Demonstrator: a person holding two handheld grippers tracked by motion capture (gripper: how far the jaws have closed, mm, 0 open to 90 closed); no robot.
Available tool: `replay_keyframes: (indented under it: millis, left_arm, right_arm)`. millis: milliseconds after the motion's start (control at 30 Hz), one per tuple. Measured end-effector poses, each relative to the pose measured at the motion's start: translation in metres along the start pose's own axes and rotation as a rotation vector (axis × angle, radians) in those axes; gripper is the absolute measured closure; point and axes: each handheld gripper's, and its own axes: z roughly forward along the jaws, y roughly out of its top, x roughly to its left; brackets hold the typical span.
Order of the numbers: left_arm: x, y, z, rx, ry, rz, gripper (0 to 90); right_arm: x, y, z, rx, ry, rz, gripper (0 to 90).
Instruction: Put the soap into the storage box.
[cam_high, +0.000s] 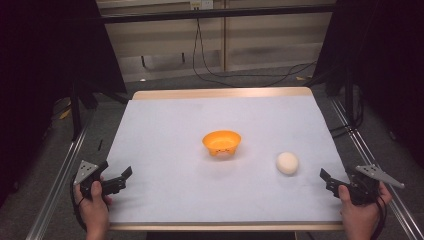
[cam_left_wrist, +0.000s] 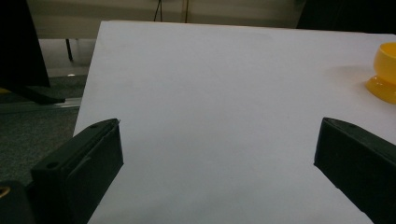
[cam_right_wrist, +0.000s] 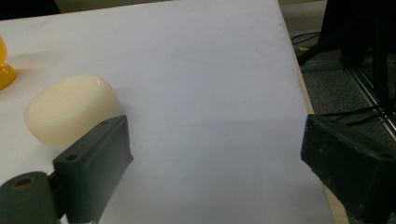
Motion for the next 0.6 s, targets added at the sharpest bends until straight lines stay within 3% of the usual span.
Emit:
replay_keyframes:
  millis: [167,333,600]
  left_arm:
    - [0.000,0.000,0.000,0.002,0.001,0.002,1.1]
    - [0.000,0.000,0.001,0.005,-0.003,-0.003,1.1]
    - [-0.001,0.000,0.001,0.009,0.001,0.011,1.3]
  right_arm:
    - [0.001,0.000,-0.001,-0.005,-0.016,-0.004,10.6]
    - [0.001,0.005,-0.002,0.042,-0.035,0.004,14.2]
    - [0.009,0.016,0.002,0.107,-0.027,-0.005,14.3]
